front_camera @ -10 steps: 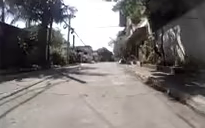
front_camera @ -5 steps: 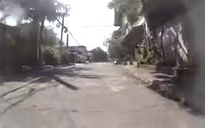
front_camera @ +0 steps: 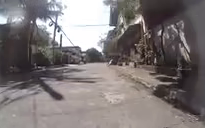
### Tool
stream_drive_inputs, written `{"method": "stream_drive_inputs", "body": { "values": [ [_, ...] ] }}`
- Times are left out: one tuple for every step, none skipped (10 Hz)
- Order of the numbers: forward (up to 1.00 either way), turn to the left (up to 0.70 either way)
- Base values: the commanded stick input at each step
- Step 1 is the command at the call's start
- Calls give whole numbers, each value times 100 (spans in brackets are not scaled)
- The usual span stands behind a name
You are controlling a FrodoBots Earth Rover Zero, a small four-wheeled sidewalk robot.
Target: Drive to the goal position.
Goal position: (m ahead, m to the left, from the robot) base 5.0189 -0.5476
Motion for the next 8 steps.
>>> {"method": "stream_drive_inputs", "body": {
  "values": [
    [100, 0],
    [100, 0],
    [100, 0],
    [100, 0],
    [100, 0],
    [100, 0],
    [100, 0],
    [100, 0]
  ]
}}
